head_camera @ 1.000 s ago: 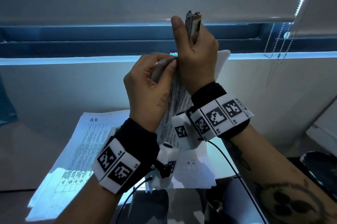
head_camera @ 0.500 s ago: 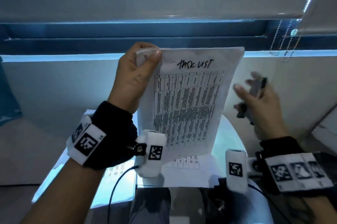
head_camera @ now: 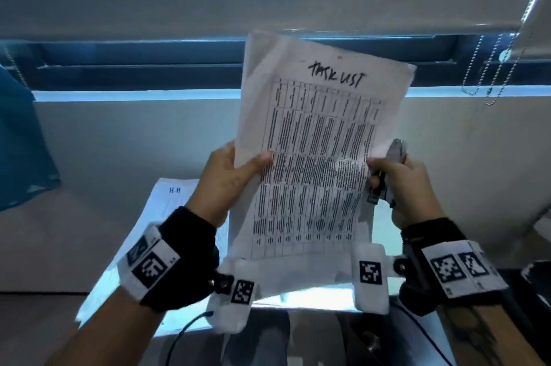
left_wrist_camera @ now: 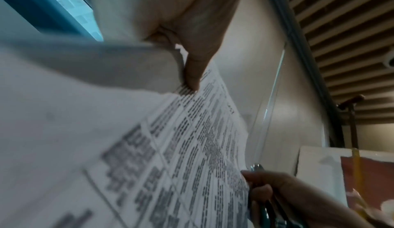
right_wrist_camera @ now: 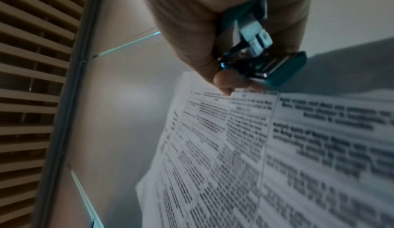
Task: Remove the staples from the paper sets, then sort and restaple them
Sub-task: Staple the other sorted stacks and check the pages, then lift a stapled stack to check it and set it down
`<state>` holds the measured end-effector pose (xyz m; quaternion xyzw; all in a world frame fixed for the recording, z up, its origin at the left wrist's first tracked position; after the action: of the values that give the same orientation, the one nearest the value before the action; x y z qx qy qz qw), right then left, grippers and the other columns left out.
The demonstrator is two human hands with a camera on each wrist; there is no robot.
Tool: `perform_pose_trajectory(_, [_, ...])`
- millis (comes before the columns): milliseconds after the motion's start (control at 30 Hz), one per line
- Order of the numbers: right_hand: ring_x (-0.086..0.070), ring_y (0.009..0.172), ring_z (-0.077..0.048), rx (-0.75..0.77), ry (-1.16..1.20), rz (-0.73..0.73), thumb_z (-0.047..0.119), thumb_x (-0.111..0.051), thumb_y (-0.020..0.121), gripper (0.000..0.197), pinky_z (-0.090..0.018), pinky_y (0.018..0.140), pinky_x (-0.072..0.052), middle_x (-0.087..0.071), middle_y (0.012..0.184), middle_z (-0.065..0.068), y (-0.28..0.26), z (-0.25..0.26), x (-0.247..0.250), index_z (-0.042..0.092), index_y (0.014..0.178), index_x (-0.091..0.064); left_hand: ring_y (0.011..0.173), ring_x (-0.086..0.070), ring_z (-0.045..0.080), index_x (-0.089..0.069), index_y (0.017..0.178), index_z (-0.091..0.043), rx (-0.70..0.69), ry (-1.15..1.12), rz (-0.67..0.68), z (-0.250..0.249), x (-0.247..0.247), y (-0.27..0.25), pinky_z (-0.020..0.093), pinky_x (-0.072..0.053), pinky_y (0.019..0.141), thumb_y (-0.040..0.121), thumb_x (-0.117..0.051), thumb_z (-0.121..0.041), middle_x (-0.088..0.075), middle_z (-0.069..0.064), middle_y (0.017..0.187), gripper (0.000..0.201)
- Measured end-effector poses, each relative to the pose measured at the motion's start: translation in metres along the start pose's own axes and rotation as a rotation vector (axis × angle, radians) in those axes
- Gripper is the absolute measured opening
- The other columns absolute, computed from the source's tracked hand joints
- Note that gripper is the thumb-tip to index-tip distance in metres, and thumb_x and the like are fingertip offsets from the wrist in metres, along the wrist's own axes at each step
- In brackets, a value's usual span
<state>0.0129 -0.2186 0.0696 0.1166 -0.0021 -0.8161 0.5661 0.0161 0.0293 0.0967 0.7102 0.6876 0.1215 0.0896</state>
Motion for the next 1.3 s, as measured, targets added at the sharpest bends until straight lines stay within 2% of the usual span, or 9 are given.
perform_pose_trajectory(133, [-0.047,0.033,-0.011,-0.156,-0.044,0.17,0.0,-0.056,0.086,0.021,-0.02,0.035,-0.042,-0.047,0.046,-0.002,-0.009,0.0,-0.033,0.009,0.071,-0.045,0.071,-0.069,0.01,-0.064,0.097,-0.011,0.055,-0.027,-0.095,0.005,0.037,-0.003,0.024,-0.057,0.07,0.086,-0.059,-0.006,-0.072,-0.003,0.085,0.014])
perform_pose_trajectory(367, [-0.042,0.038,-0.011,-0.306,-0.396,0.66,-0.01,-0.045,0.083,0.02,-0.015,0.035,-0.036,-0.038,0.059,-0.005,-0.065,-0.057,-0.107,0.009,0.078,-0.039,0.05,-0.066,0.017,-0.059,0.099,0.006,0.516,0.067,-0.121,0.051,0.13,-0.001,0.026,-0.055,0.048,0.088,-0.052,0.002,-0.07,0.019,0.08,0.014])
perform_pose_trajectory(533, [-0.046,0.04,-0.01,-0.472,-0.512,0.663,-0.009,-0.047,0.083,0.029,-0.022,0.041,-0.039,-0.05,0.06,-0.006,-0.092,-0.133,-0.16,0.0,0.111,-0.048,0.106,-0.053,0.033,-0.048,0.125,0.009,0.862,0.878,-0.039,0.114,0.192,-0.022,0.03,-0.039,0.081,0.085,-0.065,-0.022,-0.052,0.02,0.129,0.053])
perform_pose_trajectory(600, [-0.043,0.042,-0.014,-0.52,-0.63,0.703,-0.008,-0.046,0.081,0.013,-0.024,0.044,-0.038,-0.05,0.056,-0.007,-0.099,-0.15,-0.171,-0.002,0.081,-0.058,0.097,-0.054,0.031,-0.051,0.123,0.005,0.947,0.883,-0.028,0.137,0.202,-0.03,0.034,-0.043,0.078,0.082,-0.069,-0.027,-0.058,0.018,0.113,0.054])
perform_pose_trajectory(667, [-0.044,0.043,-0.018,-0.567,-0.711,0.691,-0.01,-0.047,0.078,0.019,-0.026,0.047,-0.042,-0.049,0.054,-0.009,-0.1,-0.164,-0.178,0.001,0.064,-0.055,0.097,-0.058,0.033,-0.055,0.119,0.003,0.962,0.849,-0.063,0.152,0.213,-0.032,0.037,-0.048,0.082,0.077,-0.074,-0.026,-0.061,0.017,0.11,0.054])
perform_pose_trajectory(767, [-0.05,0.047,-0.02,-0.585,-0.715,0.606,-0.013,-0.05,0.073,0.015,-0.029,0.054,-0.048,-0.052,0.055,-0.008,-0.093,-0.168,-0.183,-0.003,0.082,-0.057,0.104,-0.059,0.036,-0.054,0.124,0.002,0.903,0.853,-0.095,0.162,0.223,-0.022,0.043,-0.048,0.092,0.07,-0.08,-0.03,-0.061,0.019,0.118,0.068])
perform_pose_trajectory(967, [-0.052,0.05,-0.021,-0.499,-0.69,0.512,-0.011,-0.05,0.077,0.029,-0.033,0.058,-0.052,-0.058,0.067,-0.012,-0.07,-0.162,-0.19,0.006,0.1,-0.05,0.085,-0.06,0.03,-0.061,0.108,0.003,0.798,0.796,-0.134,0.149,0.211,0.01,0.034,-0.049,0.074,0.076,-0.076,-0.02,-0.063,0.016,0.099,0.041])
perform_pose_trajectory(1133, [-0.059,0.06,-0.023,-0.463,-0.714,0.558,0.002,-0.056,0.083,0.013,-0.037,0.065,-0.056,-0.064,0.083,-0.015,-0.06,-0.165,-0.186,0.007,0.079,-0.045,0.089,-0.056,0.029,-0.058,0.11,0.003,0.783,1.038,-0.162,0.146,0.201,0.016,0.031,-0.042,0.07,0.076,-0.076,-0.022,-0.061,0.015,0.1,0.046])
perform_pose_trajectory(1300, [-0.051,0.049,-0.011,-0.451,-0.644,0.517,0.009,-0.058,0.09,0.021,-0.02,0.042,-0.044,-0.052,0.083,-0.009,-0.035,-0.143,-0.144,0.003,0.105,-0.045,0.119,-0.043,0.031,-0.042,0.128,-0.009,0.617,1.293,-0.136,0.131,0.163,0.035,0.043,-0.04,0.094,0.08,-0.07,-0.033,-0.046,0.014,0.128,0.061])
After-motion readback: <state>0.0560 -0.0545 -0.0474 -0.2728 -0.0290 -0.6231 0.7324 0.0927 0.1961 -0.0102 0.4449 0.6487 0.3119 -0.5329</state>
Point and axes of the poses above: each hand's wrist, its own y-axis towards the middle knuckle, its own x-axis out of the back of the hand, z = x × y, the point moved 5 cm from there along y, towards the middle knuckle
